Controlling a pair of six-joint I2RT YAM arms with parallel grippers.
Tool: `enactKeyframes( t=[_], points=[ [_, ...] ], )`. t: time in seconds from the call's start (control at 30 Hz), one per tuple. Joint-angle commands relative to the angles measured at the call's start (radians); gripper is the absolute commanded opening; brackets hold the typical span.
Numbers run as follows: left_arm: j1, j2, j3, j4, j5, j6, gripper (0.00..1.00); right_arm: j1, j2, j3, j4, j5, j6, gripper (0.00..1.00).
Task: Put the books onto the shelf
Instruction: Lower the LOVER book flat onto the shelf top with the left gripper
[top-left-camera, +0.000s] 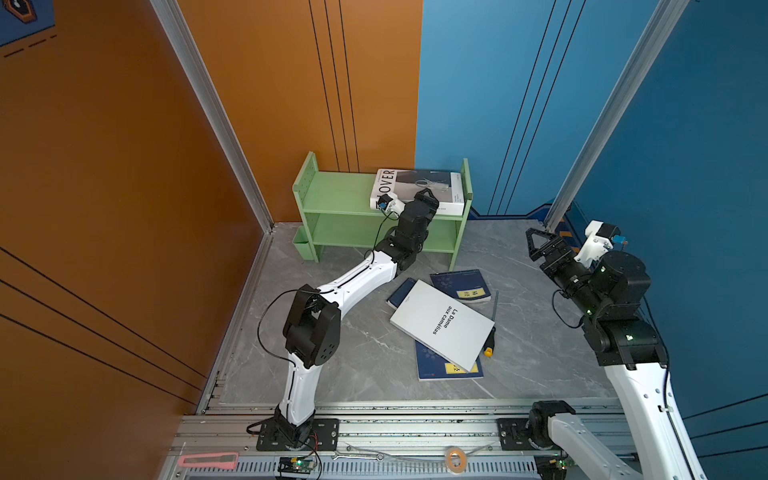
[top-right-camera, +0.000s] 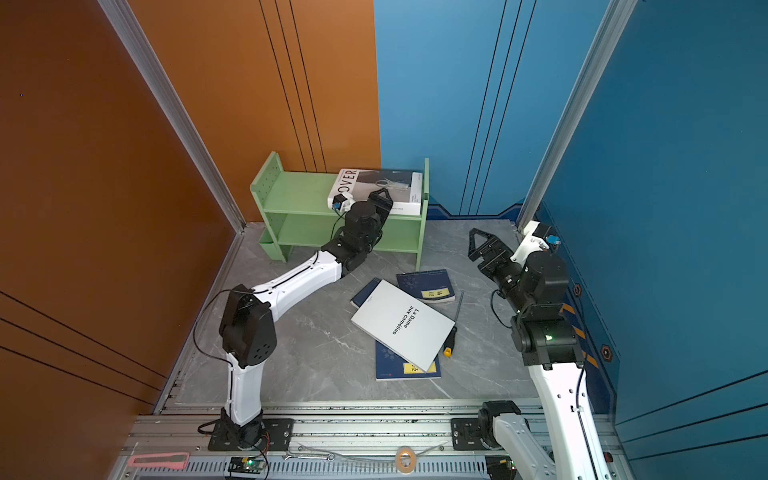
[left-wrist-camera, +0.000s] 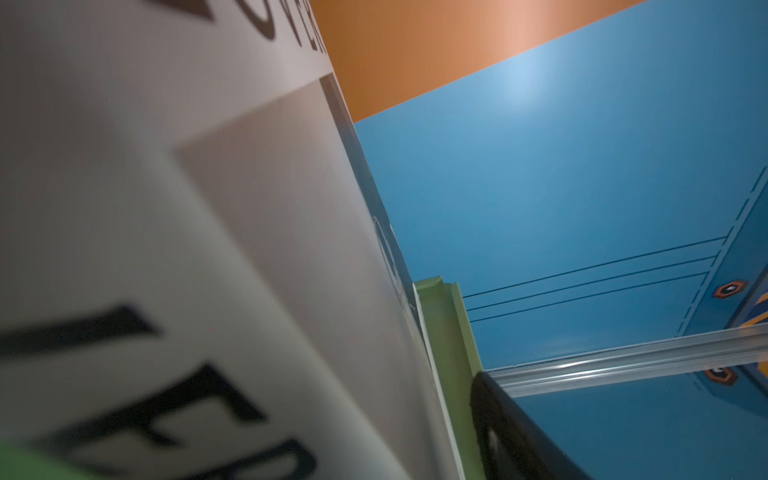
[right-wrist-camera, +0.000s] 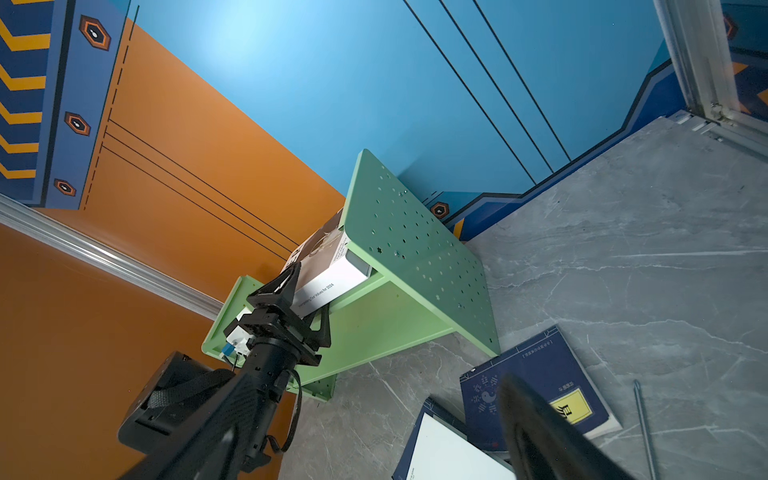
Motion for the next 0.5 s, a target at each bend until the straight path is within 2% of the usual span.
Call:
enactKeyframes(
  t=[0.0,0.17,0.2,0.3,0.4,0.47],
  points=[
    [-0.005,-0.061,0.04,-0.161,0.056,0.006,0.81,-0.007,-0.015,-0.018,0.004,-0.031,0.027,0.93],
    [0.01,-0.088,0.042,-0.221,0.159,-0.017,0.85,-0.009,-0.007,-0.023,0.014,-0.039,0.033,0.93],
    [0.016,-0.096,0.033,-0.231,0.192,-0.034,0.91,-0.009,-0.007,-0.023,0.017,-0.037,0.034,0.93],
    [0.034,-0.141,-0.04,-0.196,0.28,-0.085,0.93,-0.009,-0.005,-0.028,0.023,-0.02,0.03,0.94],
    [0.045,-0.175,-0.055,-0.22,0.317,-0.064,0.96,-0.009,0.003,-0.026,0.026,-0.005,0.025,0.94],
    [0.064,-0.184,-0.056,-0.218,0.383,-0.075,0.97,-0.007,0.014,-0.024,0.036,-0.009,0.031,0.94]
  ],
)
